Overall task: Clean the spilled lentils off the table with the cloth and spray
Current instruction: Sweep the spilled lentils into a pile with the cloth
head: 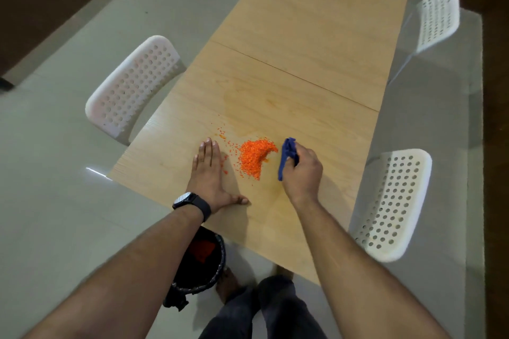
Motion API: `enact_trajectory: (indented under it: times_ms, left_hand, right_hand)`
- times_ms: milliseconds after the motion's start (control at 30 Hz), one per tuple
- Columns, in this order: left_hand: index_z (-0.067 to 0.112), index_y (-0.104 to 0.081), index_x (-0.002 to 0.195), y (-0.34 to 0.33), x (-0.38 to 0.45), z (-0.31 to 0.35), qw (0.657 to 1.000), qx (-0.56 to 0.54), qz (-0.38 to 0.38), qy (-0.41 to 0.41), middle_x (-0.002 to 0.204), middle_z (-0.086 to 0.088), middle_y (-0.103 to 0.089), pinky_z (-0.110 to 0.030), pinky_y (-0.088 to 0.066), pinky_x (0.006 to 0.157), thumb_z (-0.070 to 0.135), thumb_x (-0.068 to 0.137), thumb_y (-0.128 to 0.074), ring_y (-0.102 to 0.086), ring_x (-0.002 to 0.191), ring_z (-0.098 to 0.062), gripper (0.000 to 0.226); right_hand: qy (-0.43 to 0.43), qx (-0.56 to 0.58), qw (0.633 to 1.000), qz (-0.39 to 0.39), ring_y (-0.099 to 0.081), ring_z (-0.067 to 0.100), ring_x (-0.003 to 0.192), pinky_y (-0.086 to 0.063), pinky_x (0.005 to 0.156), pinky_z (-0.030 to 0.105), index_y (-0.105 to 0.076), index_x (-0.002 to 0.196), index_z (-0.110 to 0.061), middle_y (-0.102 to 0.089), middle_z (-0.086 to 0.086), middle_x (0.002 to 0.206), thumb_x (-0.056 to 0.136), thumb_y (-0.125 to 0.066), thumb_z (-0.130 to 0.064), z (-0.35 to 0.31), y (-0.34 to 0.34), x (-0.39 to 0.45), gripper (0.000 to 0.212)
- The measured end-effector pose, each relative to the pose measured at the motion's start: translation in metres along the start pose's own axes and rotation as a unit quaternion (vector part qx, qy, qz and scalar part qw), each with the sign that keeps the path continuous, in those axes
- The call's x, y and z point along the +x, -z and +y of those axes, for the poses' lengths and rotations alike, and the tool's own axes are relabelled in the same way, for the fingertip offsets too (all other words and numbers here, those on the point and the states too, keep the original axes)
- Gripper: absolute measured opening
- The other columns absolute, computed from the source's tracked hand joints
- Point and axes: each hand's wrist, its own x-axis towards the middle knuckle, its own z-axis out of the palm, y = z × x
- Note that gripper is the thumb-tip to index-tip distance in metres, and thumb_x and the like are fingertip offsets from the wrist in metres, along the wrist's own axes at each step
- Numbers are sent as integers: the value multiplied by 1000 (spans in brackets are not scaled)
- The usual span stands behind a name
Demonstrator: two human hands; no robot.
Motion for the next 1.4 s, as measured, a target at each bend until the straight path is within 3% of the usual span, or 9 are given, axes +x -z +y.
enact_trajectory:
  times_ms: [233,433,567,733,900,1100,1233,1267,1400]
  left_hand:
    - [9,28,159,3,2,-2,997,-62,14,33,168,-5,33,-41,7,129,87,51,-80,26,156,-23,171]
    - [13,25,160,7,5,0,993,-103,31,58,169,-1,31,-42,1,130,78,52,-87,22,157,-20,169]
    - [17,25,161,5,8,5,988,-121,40,88,168,1,31,-40,2,131,74,48,-91,22,157,-19,172]
    - [20,27,160,1,10,5,982,-151,47,107,168,6,32,-34,9,127,67,46,-96,28,154,-13,174]
    - [23,27,160,-4,8,6,975,-171,64,125,167,10,31,-32,8,126,62,49,-97,27,153,-10,172]
    - [22,25,160,-8,-4,11,966,-199,89,141,169,8,27,-35,4,130,57,56,-97,24,155,-10,165]
    - [17,22,162,-14,-12,12,962,-200,110,150,170,4,26,-37,1,131,59,60,-94,23,155,-11,160]
    - [17,22,162,-16,-14,12,959,-203,115,159,170,4,26,-37,2,131,60,60,-93,23,156,-11,160]
    - [19,25,161,-24,-20,15,944,-220,141,202,170,5,26,-34,6,129,63,57,-93,21,157,-14,164]
  right_hand:
    - [43,-50,993,-99,-63,28,110,-44,96,24,-66,138,-8,-67,13,120,94,-57,0,-29,-31,52,46]
    - [161,-52,941,-294,-61,23,122,-34,93,12,-74,126,-9,-71,8,129,87,-55,10,-50,-33,68,48]
    - [231,-50,919,-314,-62,21,121,-44,103,25,-74,128,-16,-72,4,129,86,-55,7,-64,-32,111,52]
    - [309,-110,887,-325,-59,24,119,-49,97,37,-69,135,-26,-69,0,129,89,-51,-1,-114,-81,162,55]
    - [375,-176,825,-384,-59,27,108,-49,85,37,-70,131,-27,-65,1,113,81,-54,0,-135,-123,165,59]
    - [475,-173,723,-471,-58,25,105,-51,87,45,-70,129,-26,-65,0,114,76,-60,-5,-107,-113,133,57]
    - [503,-168,657,-536,-60,25,107,-51,89,41,-72,126,-22,-69,1,117,69,-53,-7,-101,-95,122,62]
    - [494,-161,664,-537,-60,24,109,-51,91,40,-71,127,-21,-70,1,120,70,-52,-6,-103,-92,125,62]
    - [457,-105,751,-464,-61,23,110,-51,94,39,-72,128,-22,-71,-1,119,66,-50,-7,-123,-104,141,67]
